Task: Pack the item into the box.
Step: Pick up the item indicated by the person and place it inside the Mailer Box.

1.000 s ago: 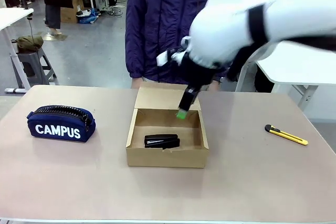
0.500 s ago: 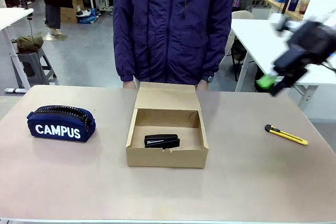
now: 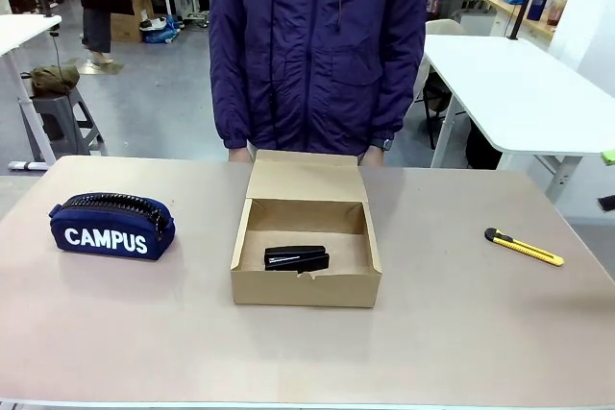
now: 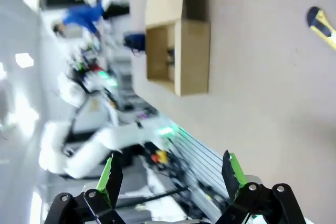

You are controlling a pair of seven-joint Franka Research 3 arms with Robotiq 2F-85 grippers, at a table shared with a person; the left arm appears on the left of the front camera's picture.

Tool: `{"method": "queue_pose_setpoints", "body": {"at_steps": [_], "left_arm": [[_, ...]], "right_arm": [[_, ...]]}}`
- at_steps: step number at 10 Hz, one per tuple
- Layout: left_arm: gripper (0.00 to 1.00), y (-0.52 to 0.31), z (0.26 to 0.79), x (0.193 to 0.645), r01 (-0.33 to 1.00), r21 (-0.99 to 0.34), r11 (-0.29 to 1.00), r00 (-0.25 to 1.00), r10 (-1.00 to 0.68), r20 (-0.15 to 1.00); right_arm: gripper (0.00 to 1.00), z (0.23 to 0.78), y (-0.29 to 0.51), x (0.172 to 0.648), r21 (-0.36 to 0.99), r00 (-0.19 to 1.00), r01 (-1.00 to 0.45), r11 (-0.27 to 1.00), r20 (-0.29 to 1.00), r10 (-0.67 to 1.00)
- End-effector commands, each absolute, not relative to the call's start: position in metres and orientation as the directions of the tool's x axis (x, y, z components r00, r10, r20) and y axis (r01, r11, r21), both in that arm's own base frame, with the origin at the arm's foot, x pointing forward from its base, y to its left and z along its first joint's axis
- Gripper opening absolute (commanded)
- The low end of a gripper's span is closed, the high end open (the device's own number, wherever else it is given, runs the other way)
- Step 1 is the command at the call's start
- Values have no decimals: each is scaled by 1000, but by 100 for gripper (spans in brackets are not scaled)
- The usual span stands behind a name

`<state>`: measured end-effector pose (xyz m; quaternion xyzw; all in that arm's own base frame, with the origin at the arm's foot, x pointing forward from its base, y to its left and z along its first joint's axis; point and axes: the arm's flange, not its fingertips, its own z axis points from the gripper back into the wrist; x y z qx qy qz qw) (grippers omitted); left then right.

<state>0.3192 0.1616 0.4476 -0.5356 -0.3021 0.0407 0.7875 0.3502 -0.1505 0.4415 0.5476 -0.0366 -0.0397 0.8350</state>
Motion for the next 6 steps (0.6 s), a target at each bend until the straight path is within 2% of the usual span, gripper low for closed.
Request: {"method": "queue_pose_setpoints", "body": {"at_steps": [1,2,4,6], "left_arm": [[100,159,446,318,284,-865,414,803,390,450],[100,159,446,318,284,-865,414,803,390,450],[100,159,446,318,284,-865,414,803,390,450],[100,159,446,318,284,-865,414,803,390,450]], "right_arm": [[100,418,-169,362,979,974,43,201,4,-227],[100,407,-181,362,985,961,58,164,-11,-276],[100,396,-185,364,979,942,89,183,-23,-334],[100,397,-189,356,975,955,112,192,-52,-292]]}}
